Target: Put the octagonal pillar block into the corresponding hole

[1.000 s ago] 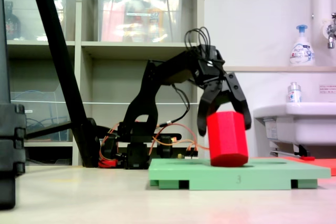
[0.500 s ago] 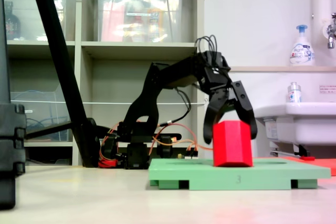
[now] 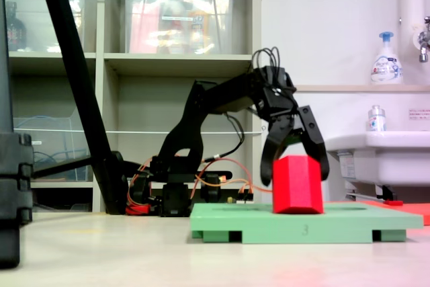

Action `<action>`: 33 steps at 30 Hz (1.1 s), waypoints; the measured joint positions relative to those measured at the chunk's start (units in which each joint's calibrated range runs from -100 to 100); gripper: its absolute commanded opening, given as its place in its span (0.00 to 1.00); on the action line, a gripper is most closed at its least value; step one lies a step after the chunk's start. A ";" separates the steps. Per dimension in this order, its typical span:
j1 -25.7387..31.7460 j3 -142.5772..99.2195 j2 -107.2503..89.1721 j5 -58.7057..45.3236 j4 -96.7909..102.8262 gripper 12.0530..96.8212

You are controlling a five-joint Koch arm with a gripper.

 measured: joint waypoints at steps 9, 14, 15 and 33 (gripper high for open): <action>-0.29 5.19 5.47 -0.05 -1.08 0.22; -0.54 7.74 8.34 0.00 -1.37 0.23; -0.59 8.33 8.76 0.00 -1.37 0.22; -1.17 11.17 11.90 -0.05 -1.47 0.23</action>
